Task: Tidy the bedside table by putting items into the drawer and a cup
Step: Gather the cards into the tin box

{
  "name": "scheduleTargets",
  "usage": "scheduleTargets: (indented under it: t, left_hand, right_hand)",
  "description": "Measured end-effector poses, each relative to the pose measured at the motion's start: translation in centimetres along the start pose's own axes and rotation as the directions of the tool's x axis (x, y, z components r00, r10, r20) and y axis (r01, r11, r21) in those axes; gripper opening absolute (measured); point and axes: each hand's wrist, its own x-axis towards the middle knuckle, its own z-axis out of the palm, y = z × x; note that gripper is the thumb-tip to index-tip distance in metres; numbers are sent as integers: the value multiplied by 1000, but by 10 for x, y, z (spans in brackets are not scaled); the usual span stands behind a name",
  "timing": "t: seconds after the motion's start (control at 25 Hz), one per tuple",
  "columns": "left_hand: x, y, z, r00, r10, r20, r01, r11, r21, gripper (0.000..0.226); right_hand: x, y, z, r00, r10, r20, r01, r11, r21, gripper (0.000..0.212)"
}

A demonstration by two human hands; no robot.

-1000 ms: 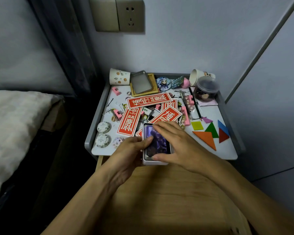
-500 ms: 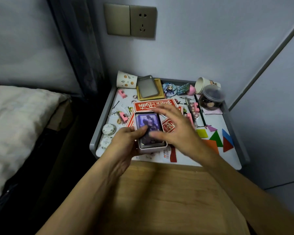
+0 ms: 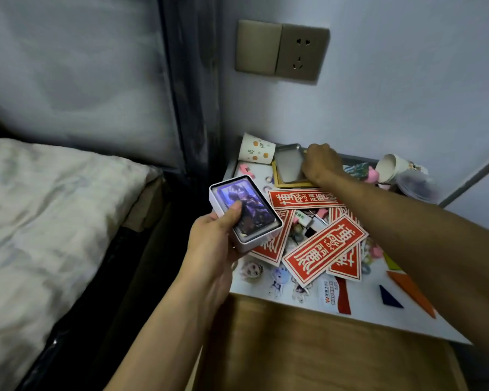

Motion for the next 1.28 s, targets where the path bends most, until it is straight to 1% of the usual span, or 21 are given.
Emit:
scheduleTargets:
  t: [0.08, 0.24, 0.36, 0.44, 0.48, 0.52, 0.56, 0.6, 0.64, 0.68, 0.72, 0.76, 0.8, 0.84, 0.92, 1.04, 1.16, 1.28]
  left_hand:
    - [2, 0, -2, 1000, -3, -4, 3, 1000, 2, 28]
    - [3, -5, -1, 1000, -20, -1, 20, 1000, 5, 27]
    - [4, -10, 3, 1000, -18, -2, 18, 1000, 0, 26]
    - [3, -16, 6, 999, -36, -15, 37, 999, 3, 28]
    - [0, -19, 11, 999, -52, -15, 53, 999, 8, 28]
    - [-2, -23, 14, 998, -68, -11, 68, 998, 14, 28]
    - [-3, -26, 15, 997, -74, -7, 74, 997, 27, 28]
    - [-5, -28, 17, 997, -75, 0, 74, 996, 45, 27]
    - [-7, -31, 19, 997, -74, 3, 74, 996, 58, 26]
    - [-9, -34, 21, 997, -73, 5, 72, 995, 68, 26]
    - [-11, -38, 22, 997, -72, 9, 71, 995, 76, 26]
    - [-13, -41, 21, 997, -73, 13, 71, 994, 86, 26]
    - [-14, -44, 21, 997, -74, 17, 72, 993, 94, 25]
    - [-16, -48, 23, 997, -79, 24, 76, 991, 109, 24]
    - [-20, -56, 26, 996, -87, 37, 81, 985, 150, 23]
    - [-21, -66, 30, 994, -98, 50, 87, 979, 182, 30]
    - [-18, -70, 32, 993, -102, 62, 90, 981, 173, 35]
    - [-16, -73, 31, 992, -101, 72, 86, 979, 187, 32]
  right_hand:
    - [4, -6, 2, 1000, 13, 9, -13, 1000, 6, 23]
    - [4, -9, -4, 1000, -9, 10, 9, 1000, 3, 22]
    - [-6, 2, -25, 999, -29, -16, 30, 998, 50, 16]
    - [-17, 16, -42, 1000, 22, -22, -19, 990, 137, 12]
    - [-29, 26, -53, 998, 67, -12, -63, 972, 225, 17]
    - [-43, 35, -63, 995, 100, 25, -102, 932, 347, 20]
    - [-61, 42, -69, 992, 103, 65, -122, 865, 487, 19]
    - [-87, 47, -77, 989, 91, 114, -143, 759, 635, 17]
    - [-117, 52, -84, 982, 74, 174, -183, 599, 780, 18]
    - [-152, 56, -90, 964, 56, 259, -260, 372, 891, 18]
    - [-185, 60, -93, 938, 18, 346, -346, 119, 931, 19]
    - [-212, 62, -95, 909, -26, 417, -417, -103, 903, 20]
    - [-233, 66, -92, 884, -75, 461, -464, -256, 848, 23]
    - [-250, 72, -89, 863, -105, 495, -498, -351, 793, 27]
    - [-266, 82, -81, 831, -129, 541, -534, -457, 711, 36]
    - [-271, 92, -77, 786, -151, 599, -567, -563, 601, 39]
    - [-267, 91, -83, 811, -243, 532, -530, -690, 493, 41]
    - [-267, 87, -83, 810, -397, 432, -566, -722, 397, 58]
